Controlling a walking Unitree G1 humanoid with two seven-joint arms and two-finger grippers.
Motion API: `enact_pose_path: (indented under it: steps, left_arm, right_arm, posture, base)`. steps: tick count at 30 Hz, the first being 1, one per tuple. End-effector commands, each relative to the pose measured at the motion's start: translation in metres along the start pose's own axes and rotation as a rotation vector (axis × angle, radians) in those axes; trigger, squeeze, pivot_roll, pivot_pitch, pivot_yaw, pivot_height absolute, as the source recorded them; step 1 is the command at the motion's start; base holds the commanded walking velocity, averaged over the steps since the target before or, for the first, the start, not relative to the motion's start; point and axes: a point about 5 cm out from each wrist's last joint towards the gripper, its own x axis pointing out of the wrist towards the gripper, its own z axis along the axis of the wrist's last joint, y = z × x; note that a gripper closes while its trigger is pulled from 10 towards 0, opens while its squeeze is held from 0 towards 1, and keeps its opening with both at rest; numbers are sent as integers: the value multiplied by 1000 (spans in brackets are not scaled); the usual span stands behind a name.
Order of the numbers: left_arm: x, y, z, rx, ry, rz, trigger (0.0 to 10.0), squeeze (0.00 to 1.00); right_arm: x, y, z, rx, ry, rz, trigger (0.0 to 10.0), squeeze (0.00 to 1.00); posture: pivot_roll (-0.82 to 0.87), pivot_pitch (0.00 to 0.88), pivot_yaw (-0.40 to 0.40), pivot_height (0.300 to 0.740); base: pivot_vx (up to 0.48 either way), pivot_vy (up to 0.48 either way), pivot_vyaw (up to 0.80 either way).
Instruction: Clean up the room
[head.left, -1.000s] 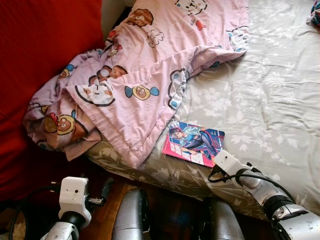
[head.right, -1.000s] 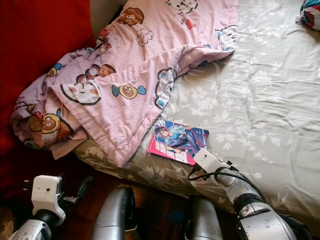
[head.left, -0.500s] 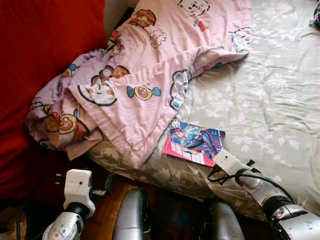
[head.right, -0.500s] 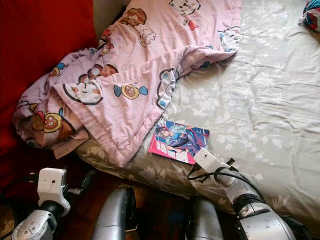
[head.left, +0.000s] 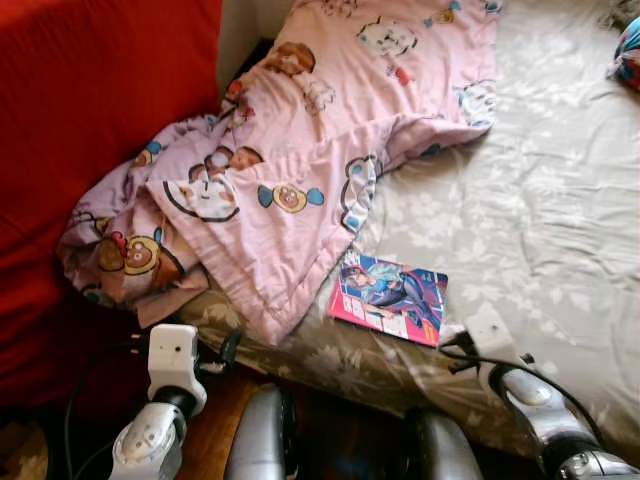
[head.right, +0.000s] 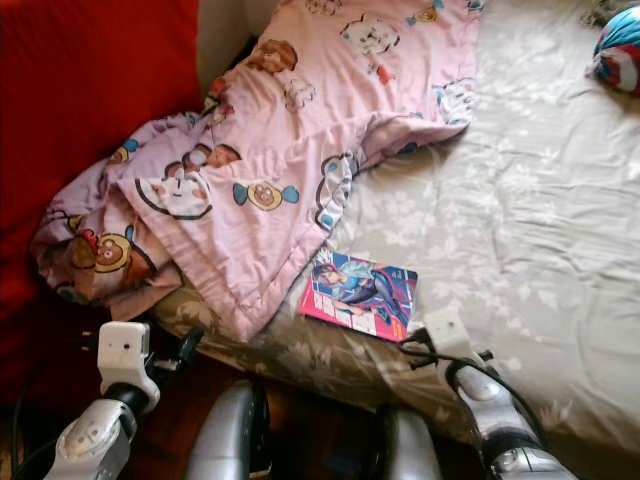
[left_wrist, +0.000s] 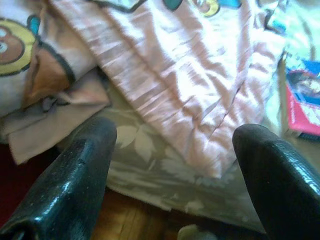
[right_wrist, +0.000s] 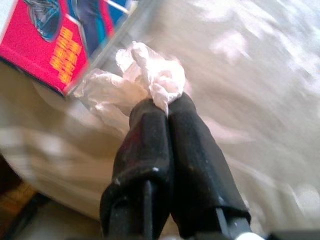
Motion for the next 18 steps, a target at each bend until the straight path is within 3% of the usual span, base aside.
enact_pose_path:
  steps: [1,4,6,7,8,9,10,13,16,18]
  left_arm:
    - [1,2,-7,-13,18,20,10000,0]
    - [4,3,-8,-15,13,26,10000,0]
    - [7,4,-9,-21,6,36,10000,0]
    - [7,5,-10,-20,6,39,10000,0]
    - [8,4,-12,-18,8,42,10000,0]
    - [8,4,-12,-18,8,43,10000,0]
    - [9,4,-13,-19,9,44,10000,0]
    - [10,2,-16,-26,7,48,10000,0]
    - [11,2,-18,-28,5,50,10000,0]
    - [12,3,-21,-30,13,55,10000,0]
  right_arm:
    - [-4,1,-3,50,-45,-6,0,0]
    - [-9,0,1,99,-114,-30,0,0]
    - [-14,3,10,175,-218,-56,0,0]
    - [-15,8,14,213,-261,-56,1882,0]
    - [-18,15,19,249,-317,-54,8941,0]
    - [-20,18,21,255,-336,-53,8941,0]
    - [-20,22,20,271,-349,-59,10000,0]
    - [-21,34,15,381,-365,-141,10000,0]
    - [-20,40,11,383,-342,-150,10000,0]
    - [-18,43,3,446,-295,-167,10000,0]
  posture:
    - [36,112,29,624]
    - [24,101,21,624]
    - [13,93,16,624]
    - [6,86,11,624]
    - [6,81,10,624]
    - [6,81,10,624]
    - [7,71,8,624]
    - [11,53,8,624]
    - [12,47,8,639]
    - [9,30,8,649]
  base:
    - [0,0,0]
    - [0,0,0]
    - [0,0,0]
    - [0,0,0]
    - [0,0,0]
    - [0,0,0]
    - [0,0,0]
    - [0,0,0]
    - [0,0,0]
    - [0,0,0]
